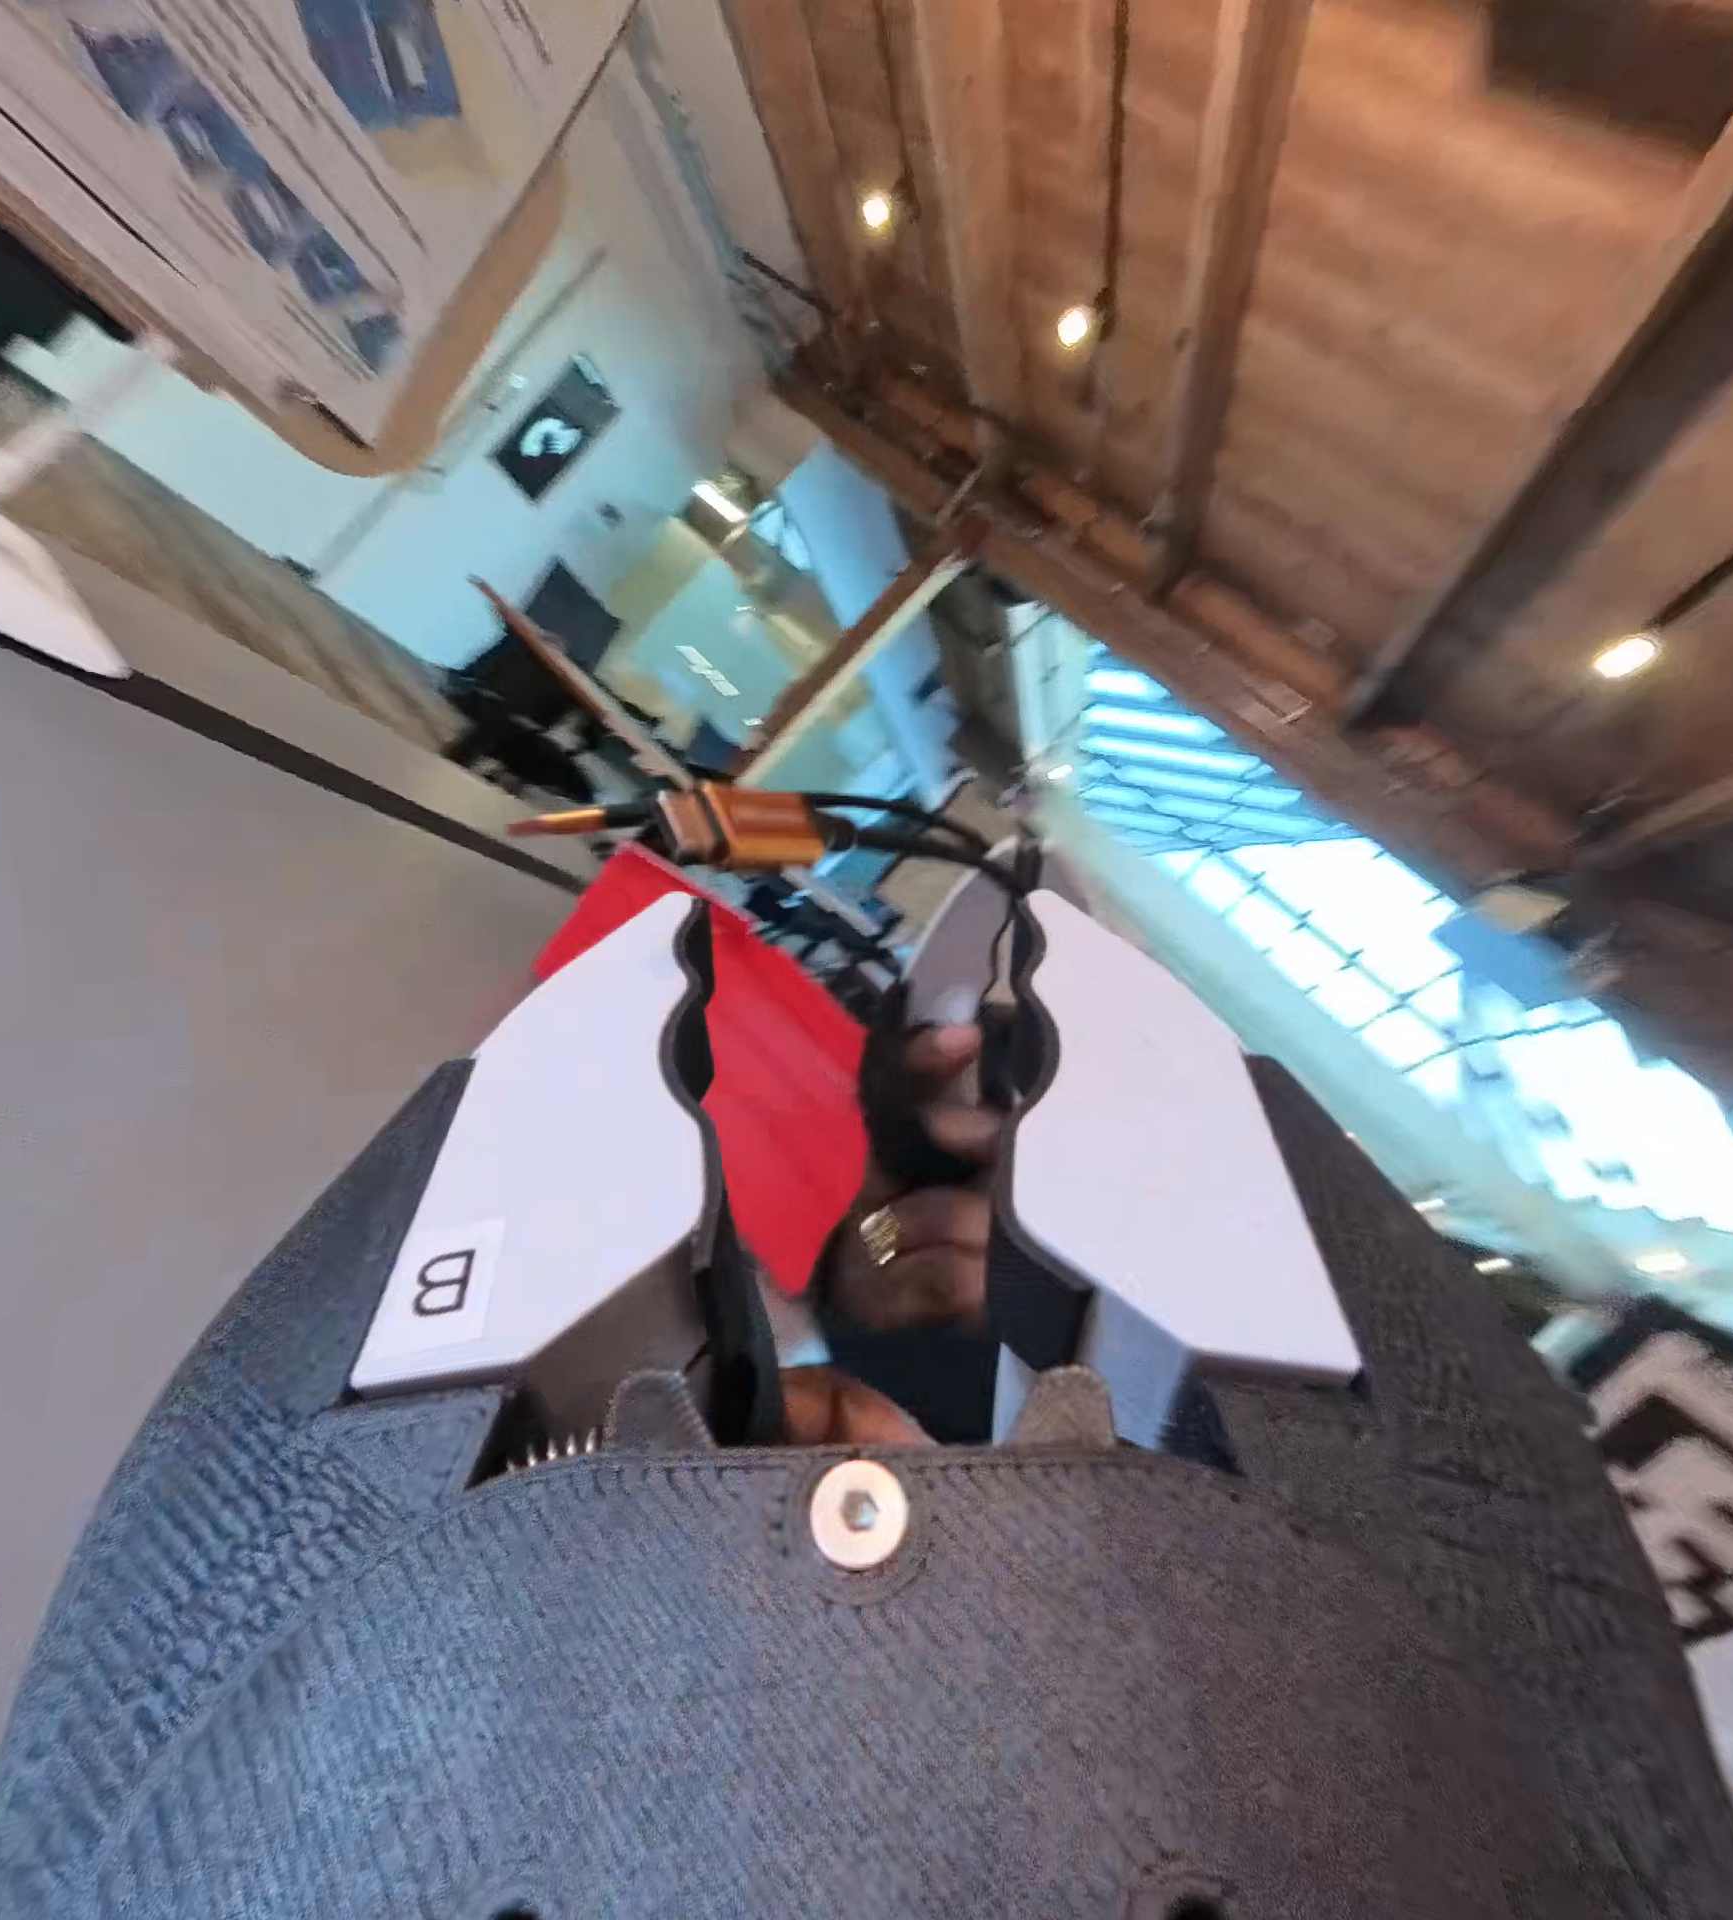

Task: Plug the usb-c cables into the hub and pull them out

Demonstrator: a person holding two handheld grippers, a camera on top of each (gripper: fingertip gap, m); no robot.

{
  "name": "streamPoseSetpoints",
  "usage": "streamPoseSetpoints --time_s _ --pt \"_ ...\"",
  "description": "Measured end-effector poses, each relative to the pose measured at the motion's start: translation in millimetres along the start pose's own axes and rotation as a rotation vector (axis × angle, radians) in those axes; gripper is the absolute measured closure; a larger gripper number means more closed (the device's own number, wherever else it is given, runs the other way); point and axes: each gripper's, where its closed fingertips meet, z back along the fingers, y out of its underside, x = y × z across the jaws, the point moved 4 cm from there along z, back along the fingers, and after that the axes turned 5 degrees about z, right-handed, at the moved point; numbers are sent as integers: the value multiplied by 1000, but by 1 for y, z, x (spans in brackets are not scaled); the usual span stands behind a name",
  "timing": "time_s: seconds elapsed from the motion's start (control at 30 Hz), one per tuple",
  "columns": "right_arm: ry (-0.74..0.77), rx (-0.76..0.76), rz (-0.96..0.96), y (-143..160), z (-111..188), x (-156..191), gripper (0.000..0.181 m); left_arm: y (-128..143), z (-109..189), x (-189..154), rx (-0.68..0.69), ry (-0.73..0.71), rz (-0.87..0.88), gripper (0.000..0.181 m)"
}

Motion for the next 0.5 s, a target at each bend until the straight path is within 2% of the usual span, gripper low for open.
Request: streamPoseSetpoints --time_s 0.07,0.13,0.3,0.37,0.43,0.5 --pt "-8 35 22 10 -2 3 178 -11 -2 -1 -55 44 85 143" --pt "0 61 43 17 -2 4 178 -23 1 0 -115 42 71 171" --pt "64 181 62 42 1 -4 178 -39 9 -11 -114 31 -172 175" --pt "88 259 64 51 1 -7 173 -48 11 -19 -105 35 -294 175" --pt "115 337 93 56 2 -10 160 -63 13 -31 -117 31 -459 174" --pt "162 389 167 54 4 -14 154 -79 14 -43 -109 -9 -684 175"
